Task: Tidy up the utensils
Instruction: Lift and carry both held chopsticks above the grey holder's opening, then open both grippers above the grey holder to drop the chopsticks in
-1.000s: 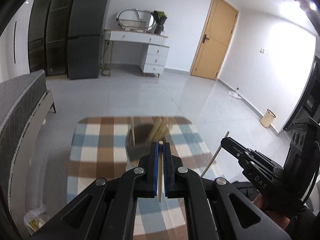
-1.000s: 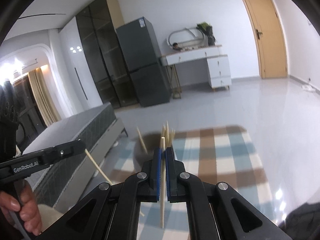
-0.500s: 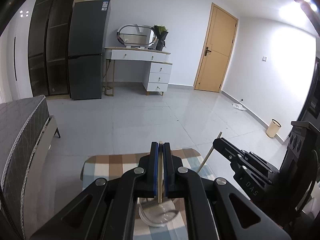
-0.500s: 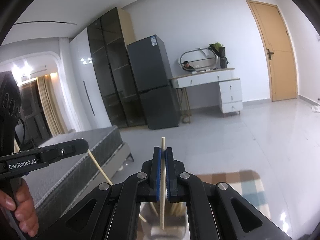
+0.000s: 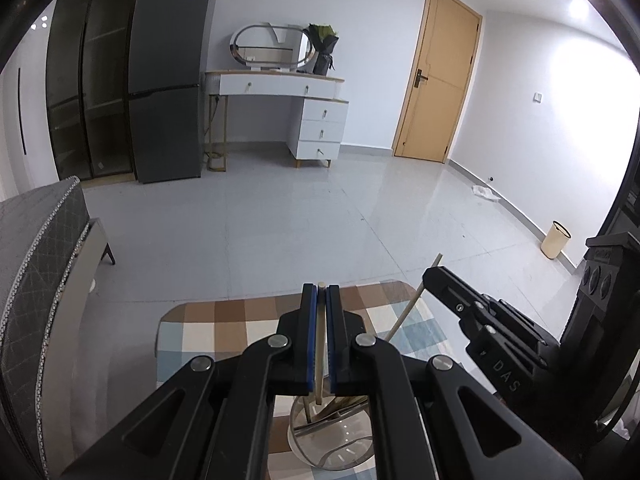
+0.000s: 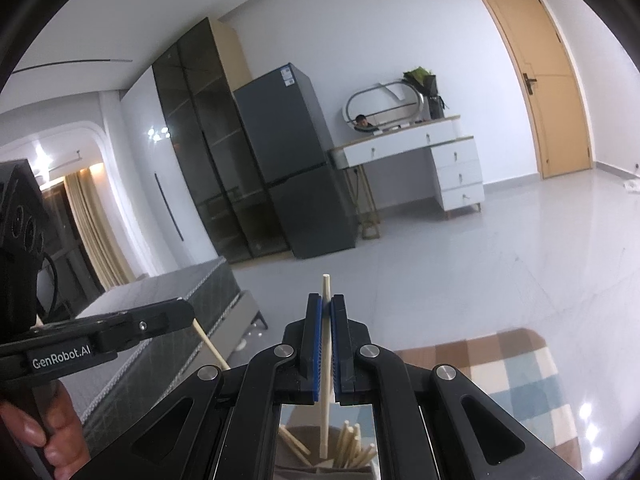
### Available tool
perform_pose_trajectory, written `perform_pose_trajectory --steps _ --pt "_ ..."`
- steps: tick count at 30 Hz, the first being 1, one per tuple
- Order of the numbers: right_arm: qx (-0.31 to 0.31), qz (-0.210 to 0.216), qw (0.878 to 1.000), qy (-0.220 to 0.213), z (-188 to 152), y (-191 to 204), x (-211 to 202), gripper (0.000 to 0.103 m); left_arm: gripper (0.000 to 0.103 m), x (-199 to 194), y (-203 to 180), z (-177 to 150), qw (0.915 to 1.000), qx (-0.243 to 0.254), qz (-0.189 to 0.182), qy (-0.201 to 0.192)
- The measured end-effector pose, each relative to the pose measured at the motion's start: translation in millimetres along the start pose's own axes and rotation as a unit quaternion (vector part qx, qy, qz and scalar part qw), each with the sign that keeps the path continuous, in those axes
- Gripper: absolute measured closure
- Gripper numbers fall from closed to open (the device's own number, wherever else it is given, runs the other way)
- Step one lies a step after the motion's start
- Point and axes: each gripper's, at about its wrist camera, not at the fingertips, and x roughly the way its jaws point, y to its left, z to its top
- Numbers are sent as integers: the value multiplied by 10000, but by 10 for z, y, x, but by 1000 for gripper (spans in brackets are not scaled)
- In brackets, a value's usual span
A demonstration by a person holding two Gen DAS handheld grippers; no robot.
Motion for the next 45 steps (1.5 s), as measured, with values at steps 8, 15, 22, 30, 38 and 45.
perform_pose_trajectory --steps 8,15,22,30,38,45 --pt "-40 52 9997 254 -187 -39 109 99 103 137 -45 -96 9997 -18 -79 248" --pt "-188 146 9981 575 -364 25 207 99 102 243 -71 -170 9991 -122 -121 400" --pt "-255 179 9960 838 -514 24 274 99 102 322 -51 -198 9984 -169 -95 538" --pt "-255 196 9933 1108 -654 -12 268 97 102 414 -5 -252 9962 -290 -89 812" --pt "-194 163 9918 1251 -820 -103 40 93 101 346 -12 -372 9906 -618 -65 1218" --pt "-114 51 9953 958 -752 -111 -429 60 100 -49 -199 -349 9944 -352 158 986"
